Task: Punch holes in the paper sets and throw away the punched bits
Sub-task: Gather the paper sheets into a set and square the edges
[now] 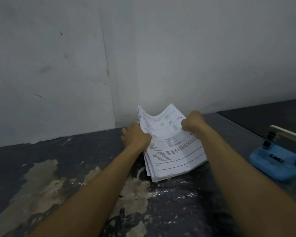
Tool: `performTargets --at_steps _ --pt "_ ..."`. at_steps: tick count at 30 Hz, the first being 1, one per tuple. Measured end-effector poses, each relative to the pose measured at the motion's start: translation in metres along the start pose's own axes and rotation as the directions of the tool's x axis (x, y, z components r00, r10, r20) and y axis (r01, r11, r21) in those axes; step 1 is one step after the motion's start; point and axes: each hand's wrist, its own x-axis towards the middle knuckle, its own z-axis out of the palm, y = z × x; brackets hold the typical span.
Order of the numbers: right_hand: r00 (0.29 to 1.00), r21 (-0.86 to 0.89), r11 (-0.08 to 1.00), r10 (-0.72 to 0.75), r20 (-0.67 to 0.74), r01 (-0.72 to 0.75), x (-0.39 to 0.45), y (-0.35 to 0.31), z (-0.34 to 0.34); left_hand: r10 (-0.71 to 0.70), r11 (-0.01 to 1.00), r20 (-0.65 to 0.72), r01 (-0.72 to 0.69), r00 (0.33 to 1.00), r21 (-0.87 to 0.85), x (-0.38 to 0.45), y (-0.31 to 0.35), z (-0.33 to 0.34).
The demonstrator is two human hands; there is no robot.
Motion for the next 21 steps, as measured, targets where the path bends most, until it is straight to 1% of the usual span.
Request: performTargets --at_steps 1,2,4,6,10,12,18,19,21 --pt "1.0 -0.041 0.999 0.006 0.001 -0.006 -0.001 0.004 0.005 -0.019 0.995 -0.027 0.021 0.999 0.097 -0.001 -0.005 0.006" --pt "1.0 -0.113 0.993 0.015 -0.001 -0.015 -0.002 0.009 0.009 -0.03 0.987 -0.034 0.035 0.999 0.157 -0.003 -0.01 0.011" --pt "0.998 -0.25 0.966 0.065 -0.001 -0.064 -0.004 0.018 0.016 -0.039 0.981 -0.032 0.044 0.999 0.191 -0.005 -0.018 0.021" --pt "0.996 -0.289 0.955 0.079 0.033 -0.067 -0.004 0.025 0.02 -0.023 0.983 -0.052 0.032 0.998 0.182 -0.004 -0.025 0.027" --pt "0.997 -0.267 0.963 -0.008 0.075 0.028 0.0 0.027 0.02 0.017 1.0 -0.074 -0.015 0.997 0.022 -0.002 -0.029 0.028" --pt "0.995 -0.238 0.969 -0.051 0.084 0.07 0.001 0.027 0.019 0.025 0.999 -0.075 -0.027 0.997 -0.028 0.0 -0.03 0.027" --pt "0.994 -0.181 0.982 -0.039 0.1 0.056 0.003 0.026 0.015 0.046 0.998 -0.092 -0.049 0.995 -0.029 0.002 -0.031 0.025" --pt "0.995 -0.169 0.985 -0.029 0.098 0.046 0.002 0.026 0.015 0.054 0.997 -0.087 -0.059 0.995 -0.055 0.001 -0.031 0.025" --pt "0.995 -0.158 0.987 -0.018 0.097 0.033 0.0 0.027 0.017 0.074 0.983 -0.062 -0.083 0.995 -0.165 -0.001 -0.029 0.024"
